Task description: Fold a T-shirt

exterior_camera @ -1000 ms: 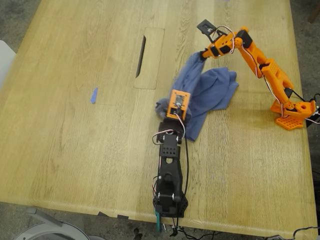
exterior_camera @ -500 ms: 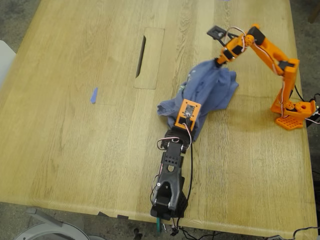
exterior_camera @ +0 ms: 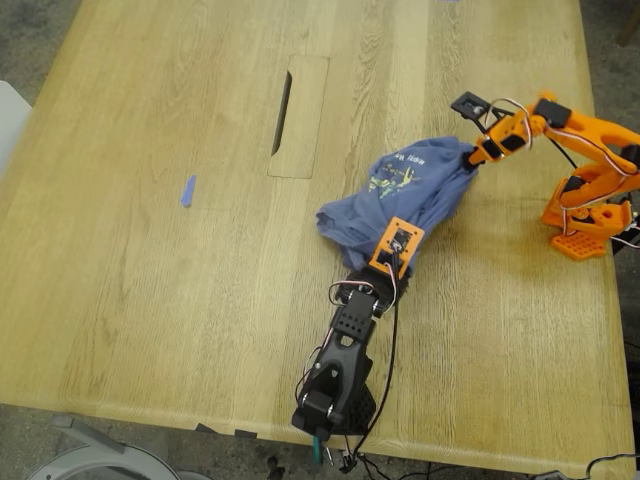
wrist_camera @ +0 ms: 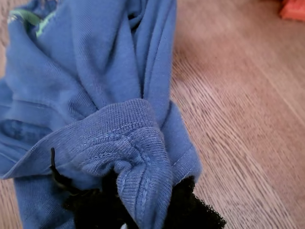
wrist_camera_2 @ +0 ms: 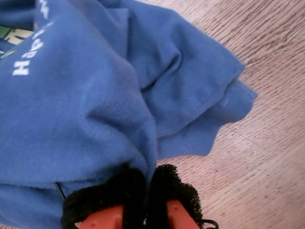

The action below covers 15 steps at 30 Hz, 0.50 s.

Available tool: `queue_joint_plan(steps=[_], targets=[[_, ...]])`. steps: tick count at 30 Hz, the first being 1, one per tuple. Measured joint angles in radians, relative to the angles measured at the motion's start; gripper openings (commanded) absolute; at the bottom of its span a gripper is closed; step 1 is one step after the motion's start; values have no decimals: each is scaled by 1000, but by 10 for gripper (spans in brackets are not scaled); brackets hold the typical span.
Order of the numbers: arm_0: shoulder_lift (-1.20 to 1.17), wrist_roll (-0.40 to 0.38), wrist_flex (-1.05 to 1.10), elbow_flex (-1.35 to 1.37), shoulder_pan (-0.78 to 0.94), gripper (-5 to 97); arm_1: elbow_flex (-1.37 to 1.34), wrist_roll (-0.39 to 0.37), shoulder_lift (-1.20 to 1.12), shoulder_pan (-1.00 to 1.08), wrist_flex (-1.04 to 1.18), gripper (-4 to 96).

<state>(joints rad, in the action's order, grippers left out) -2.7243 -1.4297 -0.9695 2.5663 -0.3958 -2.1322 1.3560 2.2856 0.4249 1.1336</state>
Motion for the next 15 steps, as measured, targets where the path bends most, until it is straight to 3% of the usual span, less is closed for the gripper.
queue_joint_plan(steps=[3,6,8,15], targets=[[-2,5,14,48,-11,186,-95,-3,40,6,-78,143],[-2,-3,17,94,-14,433,-190,-14,78,34,-150,278],[-2,-14,15,117,-14,525,-239,-14,107,32,-183,331],[-2,-51,37,140,-15,699,-382,-18,233,51,-233,336]])
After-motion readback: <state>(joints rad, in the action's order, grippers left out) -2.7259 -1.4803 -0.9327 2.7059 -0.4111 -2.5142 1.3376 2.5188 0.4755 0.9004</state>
